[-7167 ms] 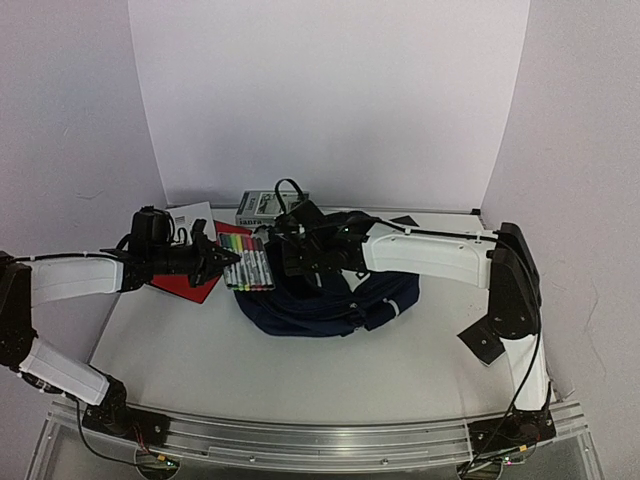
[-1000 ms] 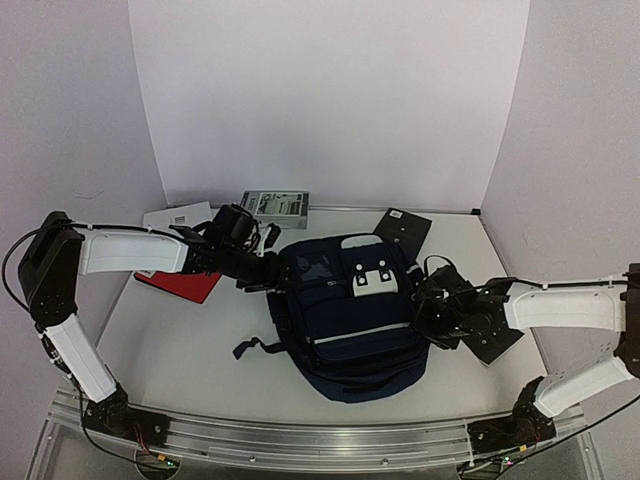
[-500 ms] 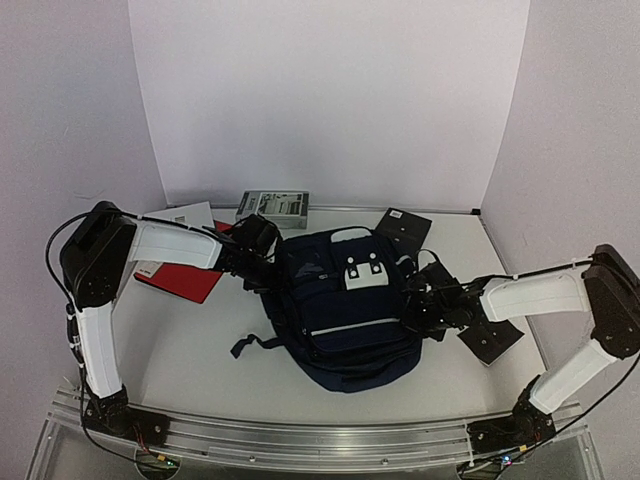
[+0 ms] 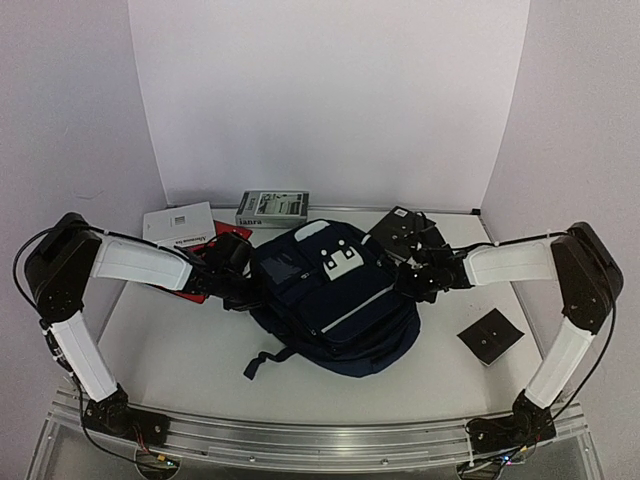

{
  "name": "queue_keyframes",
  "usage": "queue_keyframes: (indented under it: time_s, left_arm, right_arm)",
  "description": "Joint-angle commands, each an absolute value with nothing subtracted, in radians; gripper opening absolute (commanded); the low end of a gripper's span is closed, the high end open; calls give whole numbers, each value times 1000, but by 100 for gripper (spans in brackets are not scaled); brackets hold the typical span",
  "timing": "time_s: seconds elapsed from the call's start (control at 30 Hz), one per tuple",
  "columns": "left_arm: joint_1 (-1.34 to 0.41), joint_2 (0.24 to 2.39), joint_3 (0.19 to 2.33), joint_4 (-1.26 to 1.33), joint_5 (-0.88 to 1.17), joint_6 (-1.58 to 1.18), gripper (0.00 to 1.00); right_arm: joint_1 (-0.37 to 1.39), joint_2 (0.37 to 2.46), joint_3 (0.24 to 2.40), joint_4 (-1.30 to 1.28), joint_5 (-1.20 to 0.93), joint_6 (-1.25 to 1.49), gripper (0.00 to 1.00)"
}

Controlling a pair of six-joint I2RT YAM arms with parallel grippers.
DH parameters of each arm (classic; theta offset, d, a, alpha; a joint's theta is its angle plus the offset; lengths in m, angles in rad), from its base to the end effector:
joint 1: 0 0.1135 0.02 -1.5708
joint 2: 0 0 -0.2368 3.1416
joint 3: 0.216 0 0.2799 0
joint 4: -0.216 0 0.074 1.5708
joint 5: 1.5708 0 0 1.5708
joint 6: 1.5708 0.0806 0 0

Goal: Pack the student bag
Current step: Adjust the student bag at the center of the board.

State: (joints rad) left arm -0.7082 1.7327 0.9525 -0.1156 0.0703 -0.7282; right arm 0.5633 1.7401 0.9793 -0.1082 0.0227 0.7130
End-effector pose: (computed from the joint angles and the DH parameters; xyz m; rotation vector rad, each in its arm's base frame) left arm 0.2934 -0.2587 0.0770 0.0061 2.5982 -0.6687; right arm 0.3384 0.2115 0.0838 0.1985 2.5068 0.5254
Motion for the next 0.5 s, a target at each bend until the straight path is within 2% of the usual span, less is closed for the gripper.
queue_keyframes:
  time_s: [0.0, 0.1, 0.17, 0.27, 0.47]
  left_arm:
    - [-714, 1616, 933, -201, 87, -710, 39]
    - [-715, 1558, 949, -244, 55, -653, 56]
    - [-718, 1512, 952, -252, 36, -612, 64]
    - [-721, 1464, 941, -210, 63, -547, 70]
    - [-746, 1439, 933, -110, 204, -440, 73]
  right_arm:
    - [540, 1679, 999, -136, 38, 694, 33]
    - [540, 1586, 950, -173, -3, 732, 51]
    - [542, 1527, 899, -180, -61, 779, 58]
    - [568, 1474, 862, -173, -109, 826, 59]
    - [592, 1511, 826, -73, -236, 902, 55]
